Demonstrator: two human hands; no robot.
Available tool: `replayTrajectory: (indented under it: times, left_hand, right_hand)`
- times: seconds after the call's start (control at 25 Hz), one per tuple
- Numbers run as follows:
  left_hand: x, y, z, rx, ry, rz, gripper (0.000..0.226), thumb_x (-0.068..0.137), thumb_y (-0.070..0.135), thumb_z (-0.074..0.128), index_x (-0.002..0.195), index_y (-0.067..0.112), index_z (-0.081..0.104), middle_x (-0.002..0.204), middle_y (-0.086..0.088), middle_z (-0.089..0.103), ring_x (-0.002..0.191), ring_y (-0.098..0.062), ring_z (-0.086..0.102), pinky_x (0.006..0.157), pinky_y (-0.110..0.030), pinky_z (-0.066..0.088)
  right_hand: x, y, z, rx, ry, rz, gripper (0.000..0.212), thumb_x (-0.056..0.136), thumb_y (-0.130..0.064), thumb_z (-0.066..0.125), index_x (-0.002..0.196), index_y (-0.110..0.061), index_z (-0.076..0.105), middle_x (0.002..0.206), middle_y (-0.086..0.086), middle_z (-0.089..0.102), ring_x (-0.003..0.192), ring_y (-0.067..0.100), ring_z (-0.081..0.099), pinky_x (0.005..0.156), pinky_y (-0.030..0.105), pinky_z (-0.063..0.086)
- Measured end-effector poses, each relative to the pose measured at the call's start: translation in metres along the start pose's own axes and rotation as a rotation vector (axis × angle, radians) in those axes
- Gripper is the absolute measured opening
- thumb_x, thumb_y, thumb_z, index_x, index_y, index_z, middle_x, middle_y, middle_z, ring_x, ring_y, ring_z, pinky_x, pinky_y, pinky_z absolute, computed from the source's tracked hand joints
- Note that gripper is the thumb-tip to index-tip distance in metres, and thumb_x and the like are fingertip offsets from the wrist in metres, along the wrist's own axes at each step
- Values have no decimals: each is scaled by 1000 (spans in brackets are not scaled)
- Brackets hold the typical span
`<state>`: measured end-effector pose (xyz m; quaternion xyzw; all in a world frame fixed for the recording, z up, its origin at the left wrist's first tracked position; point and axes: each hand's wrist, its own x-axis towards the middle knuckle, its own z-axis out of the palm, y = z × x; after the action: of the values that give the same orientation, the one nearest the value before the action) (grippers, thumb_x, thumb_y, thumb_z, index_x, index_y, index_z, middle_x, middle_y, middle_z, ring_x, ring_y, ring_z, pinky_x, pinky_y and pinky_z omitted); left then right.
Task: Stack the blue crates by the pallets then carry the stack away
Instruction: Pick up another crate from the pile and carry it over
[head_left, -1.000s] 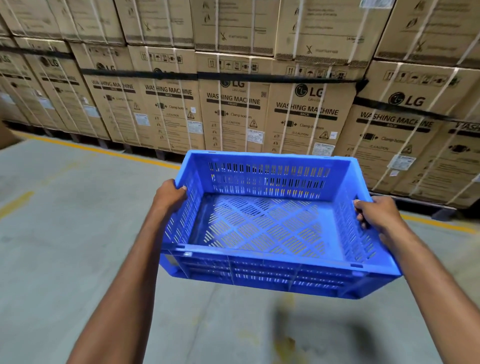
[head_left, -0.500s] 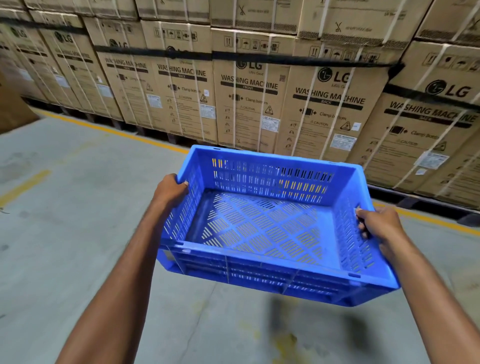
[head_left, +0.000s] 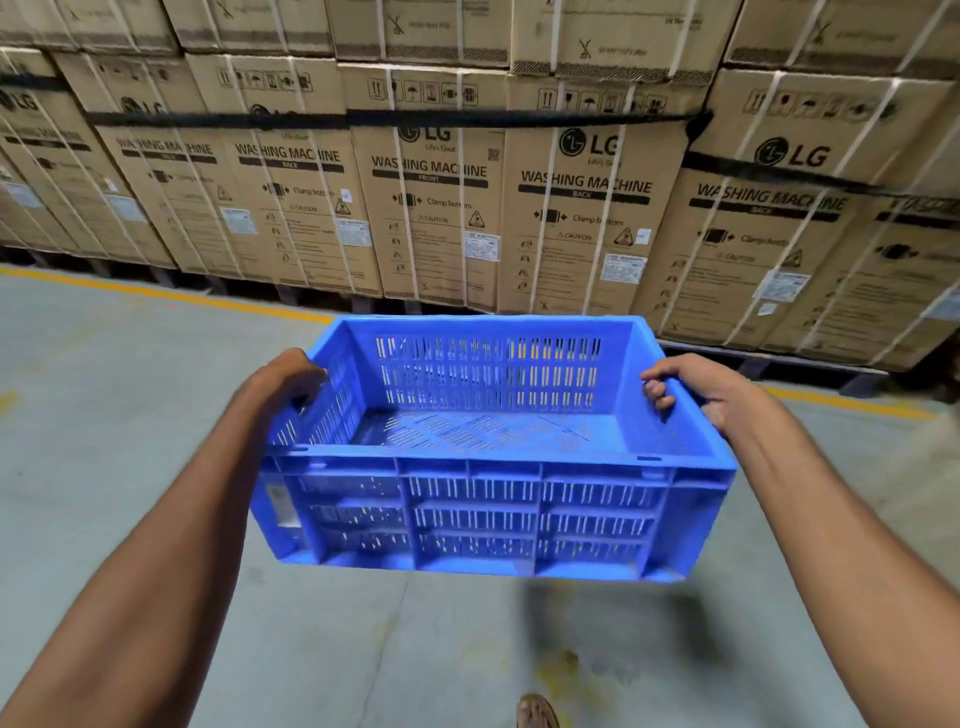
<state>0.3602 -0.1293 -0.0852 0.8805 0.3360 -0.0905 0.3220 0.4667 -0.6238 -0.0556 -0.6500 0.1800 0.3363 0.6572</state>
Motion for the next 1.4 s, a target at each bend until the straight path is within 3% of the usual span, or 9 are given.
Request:
replayTrajectory:
  times: [0.12,0.28,0.44,0.64,0.76,0.88,1.0,1.12,1.4]
  left_hand:
    - [1,6,-2,-51,-39,-12,44,94,9,57,52,-2,54,37,-12,51,48,-27,47,65,-35,40]
    - [10,-6,2,-305,-223,-89,41,100,11,46,60,1,48,39,-7,51,33,-18,48,55,-30,41]
    - [34,-19,-2,-373,-176,-147,44,101,11,46,58,7,42,38,-3,40,28,-14,38,42,-22,39]
    - [80,-19,-46,-446,-271,-181,43,104,10,36,61,14,34,35,1,33,26,-9,31,33,-15,33]
    - [114,-44,-61,-494,-226,-160,44,104,15,36,59,13,32,33,1,32,24,-10,29,30,-15,30]
    - [153,-90,-55,-609,-82,-158,39,96,11,47,58,9,37,36,-4,33,23,-14,29,29,-17,29]
    - [179,-115,-43,-749,148,-163,21,75,21,62,64,7,50,35,2,36,25,-14,29,37,-17,28]
    - [198,-115,-45,-790,281,-141,16,74,24,63,66,12,56,41,2,41,36,-15,32,43,-21,30]
    - [281,-89,-50,-695,242,-23,20,77,25,62,63,14,54,49,-3,46,41,-17,36,46,-25,35]
  right_hand:
    - [20,-14,1,20,-51,50,27,99,-7,39,73,-12,41,44,-2,37,29,5,34,28,13,26]
    - [52,-33,21,-181,-25,119,39,105,-11,31,67,-18,29,32,-4,25,20,6,22,24,13,17]
    - [79,-58,47,-307,-12,89,37,107,-13,33,70,-15,33,32,-5,25,20,5,21,25,13,17]
    - [124,-85,90,-352,-15,102,37,108,-13,29,71,-13,35,31,-4,25,20,6,21,24,14,17]
    - [138,-78,137,-398,150,-126,35,101,-12,46,67,-11,42,36,1,34,25,9,27,28,13,21]
    - [148,-53,189,-449,404,-380,25,78,-21,64,60,-8,53,44,11,47,32,20,41,36,22,36]
    - [163,-34,227,-469,581,-403,25,67,-30,62,57,-7,59,48,11,58,47,30,57,47,31,45]
    - [186,-20,248,-502,746,-413,26,78,-28,64,70,-3,67,65,17,59,68,36,59,58,33,42]
    - [246,-30,253,-418,822,-356,26,80,-27,64,68,-5,60,66,18,56,66,35,55,60,34,41]
